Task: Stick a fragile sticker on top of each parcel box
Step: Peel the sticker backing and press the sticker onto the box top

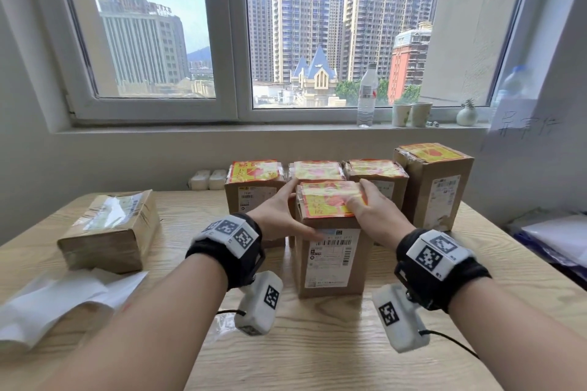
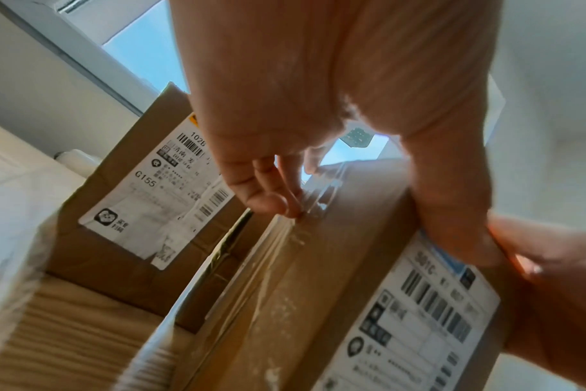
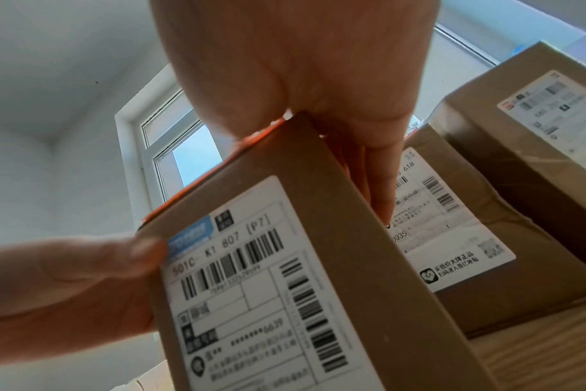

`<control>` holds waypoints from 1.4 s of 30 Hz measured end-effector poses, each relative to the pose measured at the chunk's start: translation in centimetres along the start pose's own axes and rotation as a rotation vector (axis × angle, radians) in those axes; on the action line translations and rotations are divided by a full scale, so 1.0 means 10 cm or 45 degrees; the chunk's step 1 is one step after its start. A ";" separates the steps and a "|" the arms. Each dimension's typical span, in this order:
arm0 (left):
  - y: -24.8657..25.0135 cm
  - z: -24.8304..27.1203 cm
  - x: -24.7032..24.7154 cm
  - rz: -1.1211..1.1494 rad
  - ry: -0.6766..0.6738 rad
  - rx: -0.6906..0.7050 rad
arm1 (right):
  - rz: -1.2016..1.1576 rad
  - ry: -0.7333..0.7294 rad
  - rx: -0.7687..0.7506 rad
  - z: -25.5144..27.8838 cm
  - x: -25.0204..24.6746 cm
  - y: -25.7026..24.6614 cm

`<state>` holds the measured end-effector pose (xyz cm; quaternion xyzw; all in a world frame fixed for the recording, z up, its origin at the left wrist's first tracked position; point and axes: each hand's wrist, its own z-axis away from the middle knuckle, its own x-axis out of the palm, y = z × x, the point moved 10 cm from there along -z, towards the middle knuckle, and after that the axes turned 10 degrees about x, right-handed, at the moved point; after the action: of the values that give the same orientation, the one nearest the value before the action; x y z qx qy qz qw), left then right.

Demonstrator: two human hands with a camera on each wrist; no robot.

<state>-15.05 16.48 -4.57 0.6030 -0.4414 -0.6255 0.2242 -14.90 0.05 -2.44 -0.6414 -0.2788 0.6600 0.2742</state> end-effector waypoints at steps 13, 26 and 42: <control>0.70 0.38 -0.79 0.105 0.299 0.235 | -0.366 0.239 -0.263 0.31 -0.64 -0.86; 0.36 1.08 -2.18 0.051 0.469 0.023 | -0.469 -0.115 -0.492 0.34 0.17 -2.03; -0.77 0.92 -2.89 0.009 0.482 -0.276 | 0.320 0.058 -0.672 -0.37 0.95 -1.95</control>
<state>-16.84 46.50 4.09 0.6807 -0.3235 -0.5440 0.3688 -11.34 20.54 4.91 -0.7348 -0.3529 0.5789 0.0203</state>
